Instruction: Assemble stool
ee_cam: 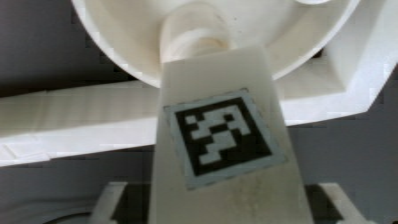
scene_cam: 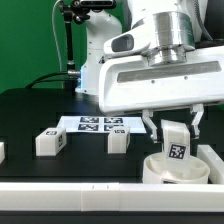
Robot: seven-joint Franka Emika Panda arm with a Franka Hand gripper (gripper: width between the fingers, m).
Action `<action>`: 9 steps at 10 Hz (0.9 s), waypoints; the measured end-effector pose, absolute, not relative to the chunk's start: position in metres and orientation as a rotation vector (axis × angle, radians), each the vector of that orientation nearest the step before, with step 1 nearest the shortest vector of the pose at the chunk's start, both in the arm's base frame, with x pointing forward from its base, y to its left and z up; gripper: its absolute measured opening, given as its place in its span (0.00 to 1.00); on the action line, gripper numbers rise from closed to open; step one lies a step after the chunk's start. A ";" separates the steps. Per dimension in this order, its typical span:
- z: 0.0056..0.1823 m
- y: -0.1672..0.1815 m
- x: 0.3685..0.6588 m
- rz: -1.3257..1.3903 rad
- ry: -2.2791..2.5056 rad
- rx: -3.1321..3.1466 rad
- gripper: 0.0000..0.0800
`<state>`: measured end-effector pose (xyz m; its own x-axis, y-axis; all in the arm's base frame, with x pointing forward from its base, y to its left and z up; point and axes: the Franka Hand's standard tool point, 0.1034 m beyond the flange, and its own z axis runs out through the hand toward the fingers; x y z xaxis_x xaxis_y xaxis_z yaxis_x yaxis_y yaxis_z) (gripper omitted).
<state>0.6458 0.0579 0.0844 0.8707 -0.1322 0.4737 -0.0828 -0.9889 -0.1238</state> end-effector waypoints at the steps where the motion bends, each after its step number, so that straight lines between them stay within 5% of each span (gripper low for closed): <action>1: 0.084 0.058 0.646 -0.756 0.169 -2.942 0.41; 3: 0.086 0.060 0.646 -0.757 0.165 -2.941 0.72; 9: 0.114 0.055 0.653 -0.773 0.091 -2.950 0.81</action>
Offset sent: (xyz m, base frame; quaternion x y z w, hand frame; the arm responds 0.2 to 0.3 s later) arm -0.0068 0.0023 0.0144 -0.0325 -0.0014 -0.0215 0.9992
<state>0.6532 0.0549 0.1136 0.8702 -0.0807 0.4860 -0.0345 -0.9941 -0.1031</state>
